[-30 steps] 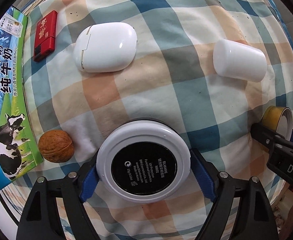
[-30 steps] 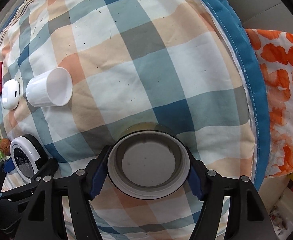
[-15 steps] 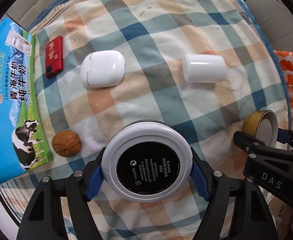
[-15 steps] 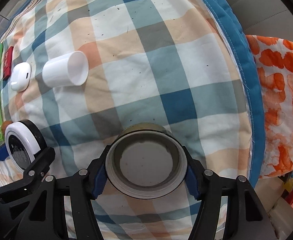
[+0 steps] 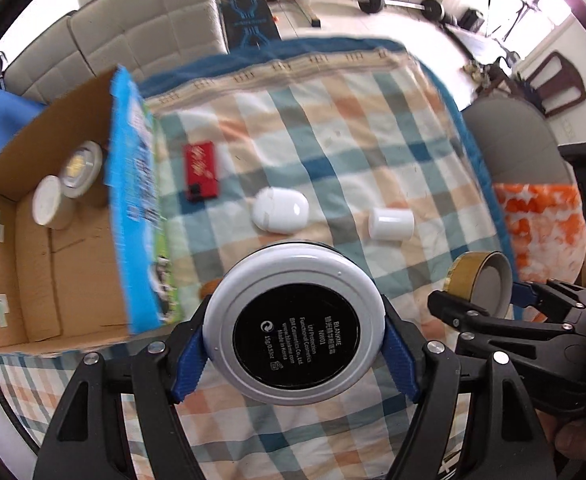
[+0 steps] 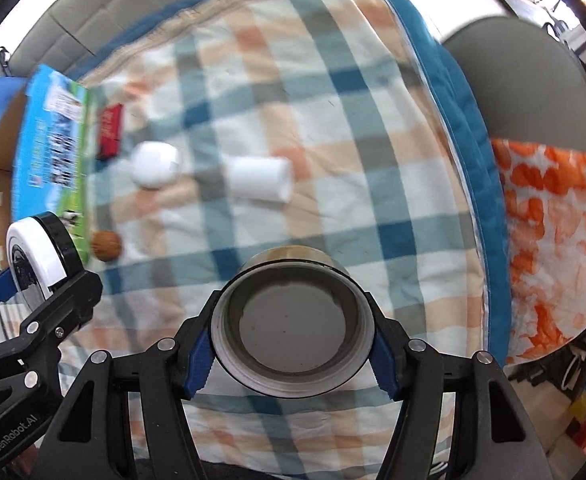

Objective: Organize rigid objects
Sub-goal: 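Carry the round tin and lid over the cardboard box with both tools, then lower the round tin and lid into the box and open both tools, then grasp the white egg-shaped case with the left tool while the right tool grasps the white cup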

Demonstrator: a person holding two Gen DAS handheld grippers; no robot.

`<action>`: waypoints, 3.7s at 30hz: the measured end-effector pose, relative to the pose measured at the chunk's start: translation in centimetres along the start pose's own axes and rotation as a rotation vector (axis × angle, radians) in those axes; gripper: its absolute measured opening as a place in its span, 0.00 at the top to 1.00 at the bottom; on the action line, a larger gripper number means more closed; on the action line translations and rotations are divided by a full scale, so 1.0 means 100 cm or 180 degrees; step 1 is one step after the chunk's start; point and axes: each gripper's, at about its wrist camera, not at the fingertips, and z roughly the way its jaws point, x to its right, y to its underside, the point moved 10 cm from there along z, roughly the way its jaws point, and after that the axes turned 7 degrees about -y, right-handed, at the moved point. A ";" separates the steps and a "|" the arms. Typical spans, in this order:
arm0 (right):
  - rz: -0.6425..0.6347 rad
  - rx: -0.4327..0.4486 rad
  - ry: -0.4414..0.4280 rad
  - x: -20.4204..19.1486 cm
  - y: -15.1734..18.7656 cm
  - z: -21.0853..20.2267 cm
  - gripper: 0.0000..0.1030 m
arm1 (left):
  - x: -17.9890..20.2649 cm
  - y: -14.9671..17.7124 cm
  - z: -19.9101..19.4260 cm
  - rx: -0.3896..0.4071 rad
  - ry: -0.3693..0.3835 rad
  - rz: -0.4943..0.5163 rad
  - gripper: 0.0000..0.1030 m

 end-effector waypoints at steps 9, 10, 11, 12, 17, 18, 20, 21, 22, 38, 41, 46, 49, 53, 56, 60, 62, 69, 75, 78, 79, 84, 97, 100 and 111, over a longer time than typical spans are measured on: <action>-0.0510 0.0316 -0.0162 -0.114 -0.016 -0.048 0.35 | -0.118 -0.011 -0.055 0.0387 -0.0224 -0.0351 0.29; -0.0560 0.0317 -0.0176 -0.130 -0.016 -0.049 0.35 | -0.131 -0.011 -0.057 0.0396 -0.0240 -0.0398 0.29; -0.0596 0.0315 -0.0187 -0.143 -0.017 -0.049 0.35 | -0.146 -0.011 -0.060 0.0415 -0.0258 -0.0452 0.29; -0.0620 0.0321 -0.0213 -0.157 -0.019 -0.047 0.35 | -0.157 -0.009 -0.061 0.0421 -0.0283 -0.0485 0.29; -0.0775 0.0284 -0.0244 -0.216 -0.021 -0.031 0.35 | -0.220 -0.001 -0.063 0.0415 -0.0352 -0.0680 0.29; -0.0805 0.0271 -0.0251 -0.227 -0.021 -0.027 0.35 | -0.228 0.000 -0.059 0.0405 -0.0369 -0.0709 0.29; -0.0841 0.0235 -0.0260 -0.246 -0.022 -0.018 0.35 | -0.250 0.002 -0.055 0.0381 -0.0379 -0.0783 0.29; -0.0849 0.0232 -0.0258 -0.253 -0.024 -0.014 0.35 | -0.261 0.003 -0.052 0.0368 -0.0384 -0.0820 0.29; -0.0877 0.0219 -0.0243 -0.260 -0.025 -0.009 0.35 | -0.270 0.004 -0.050 0.0363 -0.0392 -0.0845 0.29; -0.0744 -0.0055 -0.0098 -0.306 -0.047 0.075 0.35 | -0.360 -0.008 0.038 -0.0124 -0.0327 -0.0997 0.29; -0.0668 -0.0159 -0.0064 -0.307 -0.052 0.097 0.35 | -0.372 -0.016 0.069 -0.0306 -0.0359 -0.1006 0.29; -0.0558 -0.0241 0.0059 -0.306 -0.064 0.123 0.35 | -0.381 -0.029 0.102 -0.0485 -0.0463 -0.0951 0.29; -0.0519 -0.0262 0.0144 -0.306 -0.071 0.136 0.35 | -0.383 -0.035 0.113 -0.0532 -0.0537 -0.0906 0.29; -0.0506 -0.0275 0.0293 -0.303 -0.079 0.150 0.35 | -0.384 -0.038 0.124 -0.0590 -0.0626 -0.0852 0.28; -0.0452 -0.0333 0.0304 -0.301 -0.080 0.159 0.35 | -0.386 -0.042 0.130 -0.0630 -0.0647 -0.0825 0.28; -0.0403 -0.0371 0.0310 -0.296 -0.082 0.168 0.35 | -0.385 -0.045 0.140 -0.0663 -0.0613 -0.0812 0.28; -0.0363 -0.0412 0.0275 -0.295 -0.082 0.173 0.35 | -0.385 -0.046 0.141 -0.0651 -0.0609 -0.0812 0.28; -0.0277 -0.0430 0.0183 -0.289 -0.086 0.174 0.34 | -0.384 -0.051 0.135 -0.0660 -0.0502 -0.0905 0.27; -0.0290 -0.0474 0.0089 -0.298 -0.089 0.167 0.24 | -0.383 -0.054 0.113 -0.0605 -0.0318 -0.1048 0.24; -0.0322 -0.0468 0.0051 -0.305 -0.086 0.158 0.13 | -0.382 -0.053 0.099 -0.0531 -0.0307 -0.1084 0.14; -0.0344 -0.0463 0.0021 -0.308 -0.085 0.155 0.10 | -0.383 -0.047 0.097 -0.0508 -0.0320 -0.1082 0.10; -0.0377 -0.0406 -0.0018 -0.310 -0.082 0.137 0.00 | -0.391 -0.044 0.080 -0.0438 -0.0334 -0.1145 0.00; -0.0629 -0.0196 -0.0094 -0.318 -0.040 0.081 0.00 | -0.368 0.006 0.011 -0.0189 -0.0319 -0.1077 0.00; -0.0708 -0.0126 -0.0115 -0.312 -0.032 0.057 0.00 | -0.360 0.018 -0.007 -0.0104 -0.0309 -0.1091 0.00; -0.0874 0.0054 -0.0330 -0.319 0.005 -0.002 0.00 | -0.329 0.027 -0.060 0.0160 -0.0341 -0.1060 0.00</action>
